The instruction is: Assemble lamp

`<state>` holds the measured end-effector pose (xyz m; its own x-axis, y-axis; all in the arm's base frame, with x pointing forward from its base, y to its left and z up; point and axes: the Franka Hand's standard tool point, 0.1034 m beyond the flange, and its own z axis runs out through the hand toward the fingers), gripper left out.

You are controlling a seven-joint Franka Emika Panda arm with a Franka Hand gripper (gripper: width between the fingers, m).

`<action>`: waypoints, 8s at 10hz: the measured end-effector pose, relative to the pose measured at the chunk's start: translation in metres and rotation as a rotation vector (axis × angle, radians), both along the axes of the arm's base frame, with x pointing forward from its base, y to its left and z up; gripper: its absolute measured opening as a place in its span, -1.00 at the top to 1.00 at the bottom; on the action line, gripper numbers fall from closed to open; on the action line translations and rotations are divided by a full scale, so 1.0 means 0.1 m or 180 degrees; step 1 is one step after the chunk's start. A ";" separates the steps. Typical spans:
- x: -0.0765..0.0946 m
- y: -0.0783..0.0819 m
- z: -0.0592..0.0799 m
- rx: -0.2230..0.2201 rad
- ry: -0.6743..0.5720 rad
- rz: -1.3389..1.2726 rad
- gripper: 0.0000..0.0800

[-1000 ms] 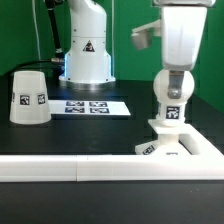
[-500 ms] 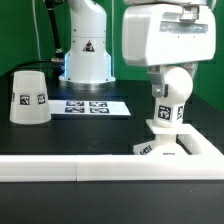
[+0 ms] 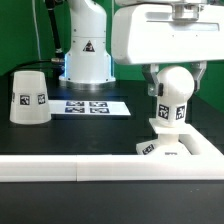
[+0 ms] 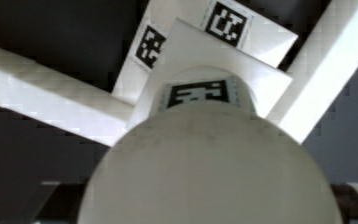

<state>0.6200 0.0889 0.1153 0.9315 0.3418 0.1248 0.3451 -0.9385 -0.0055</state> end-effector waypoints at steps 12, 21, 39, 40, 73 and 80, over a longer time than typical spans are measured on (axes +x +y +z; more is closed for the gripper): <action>-0.14 0.12 -0.06 0.0724 0.0410 -0.3678 -0.45; -0.18 0.24 -0.08 0.0981 0.0762 -0.5836 -0.45; -0.20 0.14 0.00 0.0464 0.0496 -0.1475 -0.75; -0.20 0.13 0.00 0.0456 0.0484 -0.1337 -0.75; -0.10 0.07 0.02 0.0057 0.0124 0.0121 -0.44; -0.11 0.03 0.02 0.0212 0.0229 -0.1872 -0.44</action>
Offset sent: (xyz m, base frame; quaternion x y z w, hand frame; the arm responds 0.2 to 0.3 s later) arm -0.0104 -0.0002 -0.0040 -0.0030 0.0236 0.2554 0.9665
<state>0.6094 0.0920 0.1170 0.9689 -0.2405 0.0577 -0.2360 -0.9689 -0.0749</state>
